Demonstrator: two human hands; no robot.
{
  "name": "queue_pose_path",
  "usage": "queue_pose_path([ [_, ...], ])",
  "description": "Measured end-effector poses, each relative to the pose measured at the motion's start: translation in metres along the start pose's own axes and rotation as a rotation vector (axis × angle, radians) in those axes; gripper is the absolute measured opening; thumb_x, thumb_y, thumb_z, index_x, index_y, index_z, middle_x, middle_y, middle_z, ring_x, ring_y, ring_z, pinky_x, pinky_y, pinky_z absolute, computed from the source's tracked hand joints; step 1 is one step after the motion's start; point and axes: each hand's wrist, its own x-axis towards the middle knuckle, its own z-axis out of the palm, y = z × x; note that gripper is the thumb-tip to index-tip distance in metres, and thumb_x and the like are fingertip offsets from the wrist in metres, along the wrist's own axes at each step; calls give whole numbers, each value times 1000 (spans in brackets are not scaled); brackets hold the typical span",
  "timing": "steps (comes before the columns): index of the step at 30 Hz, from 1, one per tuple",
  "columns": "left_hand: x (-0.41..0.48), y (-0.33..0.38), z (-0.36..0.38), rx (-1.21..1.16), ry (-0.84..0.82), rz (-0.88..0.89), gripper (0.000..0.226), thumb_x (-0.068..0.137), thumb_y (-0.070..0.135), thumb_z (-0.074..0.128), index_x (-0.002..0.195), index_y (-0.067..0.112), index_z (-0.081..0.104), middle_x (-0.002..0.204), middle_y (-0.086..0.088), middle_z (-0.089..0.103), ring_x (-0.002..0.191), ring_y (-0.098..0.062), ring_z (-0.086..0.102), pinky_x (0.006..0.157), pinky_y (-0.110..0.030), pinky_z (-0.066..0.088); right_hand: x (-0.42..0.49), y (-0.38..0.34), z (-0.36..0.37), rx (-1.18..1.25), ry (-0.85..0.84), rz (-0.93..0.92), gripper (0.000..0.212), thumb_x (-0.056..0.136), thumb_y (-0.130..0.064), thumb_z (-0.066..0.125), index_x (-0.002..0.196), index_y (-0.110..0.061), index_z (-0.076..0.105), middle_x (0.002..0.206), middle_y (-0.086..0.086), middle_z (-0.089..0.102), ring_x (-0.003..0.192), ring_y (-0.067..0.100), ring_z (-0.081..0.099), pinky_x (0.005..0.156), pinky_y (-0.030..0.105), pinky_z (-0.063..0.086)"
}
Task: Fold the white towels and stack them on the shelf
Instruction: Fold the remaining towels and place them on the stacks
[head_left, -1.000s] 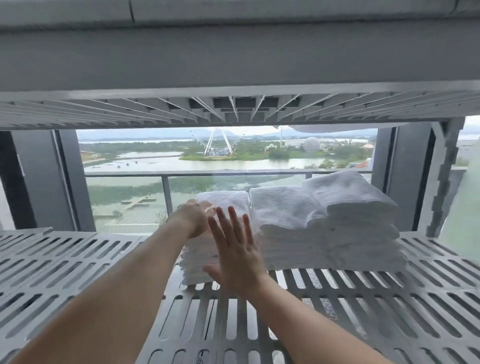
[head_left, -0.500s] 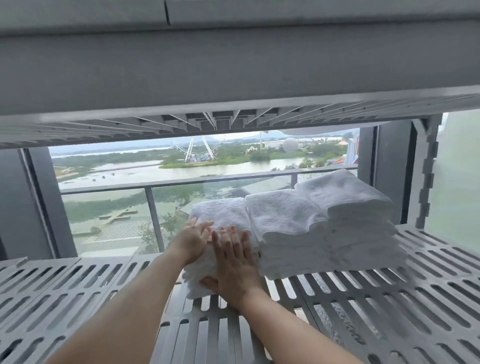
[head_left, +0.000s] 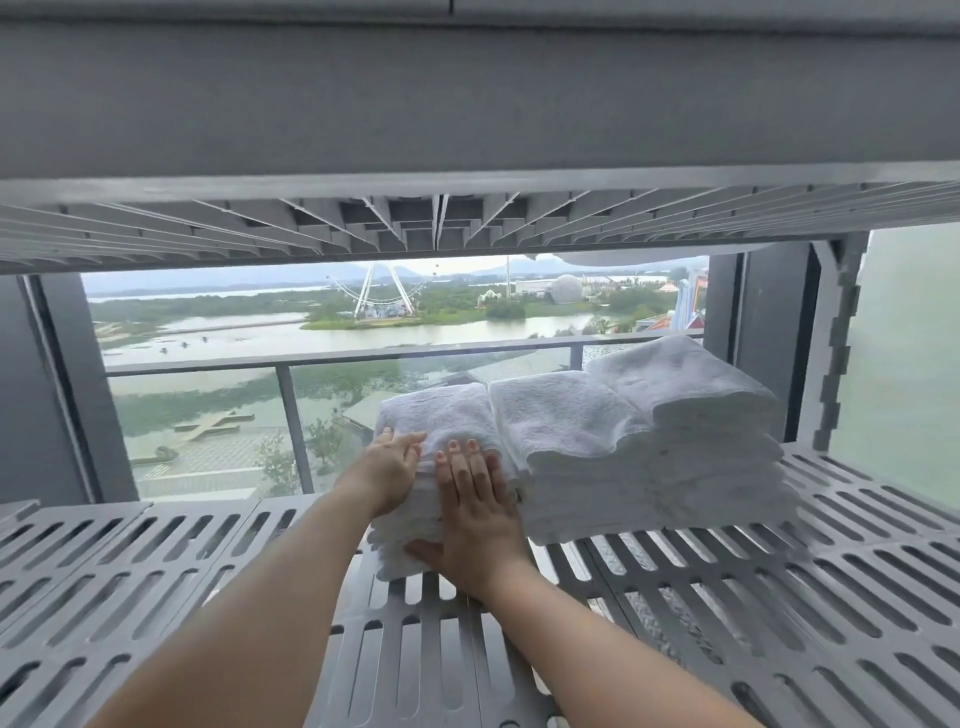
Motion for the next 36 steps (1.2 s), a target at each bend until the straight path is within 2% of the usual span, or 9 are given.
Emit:
queue_pose_path([
  [3, 2, 10, -10, 115, -110, -79, 48, 108, 40, 23, 156, 36, 27, 167, -13, 10, 153, -32, 12, 123, -44, 13, -4, 2, -6, -9, -33, -20, 108, 87, -69, 46, 157, -12, -13, 164, 8, -22, 147, 25, -31, 120, 49, -16],
  [6, 4, 24, -21, 299, -18, -119, 46, 106, 40, 25, 145, 34, 47, 154, -11, 43, 141, -34, 36, 113, -48, 33, -12, 8, -18, -29, 8, -91, 97, 89, -51, 53, 159, -9, 0, 167, 10, -5, 152, 27, -19, 118, 43, -22],
  [10, 5, 59, -14, 258, 146, -15, 42, 102, 38, 32, 124, 21, 64, 131, -12, 61, 122, -33, 52, 100, -43, 45, -29, 32, -39, -22, 222, -153, 78, 85, -36, 60, 152, -4, 33, 162, 13, 27, 154, 28, 10, 125, 41, 7],
  [12, 6, 84, -4, 140, 163, 65, 40, 102, 37, 33, 117, 19, 66, 126, -12, 63, 117, -33, 55, 99, -44, 46, -36, 53, -50, -23, 288, -108, 74, 86, -33, 58, 150, -4, 36, 160, 14, 31, 153, 29, 13, 124, 44, 18],
  [15, 7, 122, 11, 3, 175, 191, 39, 103, 37, 34, 110, 15, 66, 119, -12, 64, 110, -32, 58, 96, -46, 47, -43, 92, -64, -39, 326, 20, 69, 87, -31, 52, 149, -4, 38, 157, 15, 33, 152, 33, 15, 122, 49, 19],
  [21, 14, 188, 44, -94, 168, 285, 38, 104, 38, 37, 128, 21, 60, 133, -7, 60, 119, -28, 56, 99, -41, 45, -57, 175, -81, -139, 309, 185, 82, 82, -37, 68, 150, -5, 36, 158, 14, 32, 151, 36, 17, 121, 54, 20],
  [25, 26, 232, 62, -137, 143, 315, 42, 102, 42, 39, 138, 25, 53, 143, -3, 54, 128, -26, 52, 103, -42, 43, -63, 226, -93, -173, 317, 227, 83, 86, -40, 61, 153, -4, 29, 160, 16, 27, 152, 36, 12, 120, 57, 17],
  [31, 43, 276, 92, -87, 61, 275, 47, 99, 41, 39, 145, 30, 43, 148, -3, 49, 133, -29, 46, 110, -48, 38, -68, 281, -90, -212, 256, 228, 91, 90, -66, 41, 157, -10, 20, 164, 17, 16, 152, 39, 6, 120, 60, 11],
  [36, 43, 278, 110, -137, 72, 247, 50, 97, 41, 36, 147, 35, 41, 152, 3, 45, 134, -26, 47, 109, -45, 40, -78, 293, -69, -170, 283, 201, 85, 93, -65, 41, 156, -10, 26, 161, 21, 24, 151, 40, 13, 117, 61, 20],
])
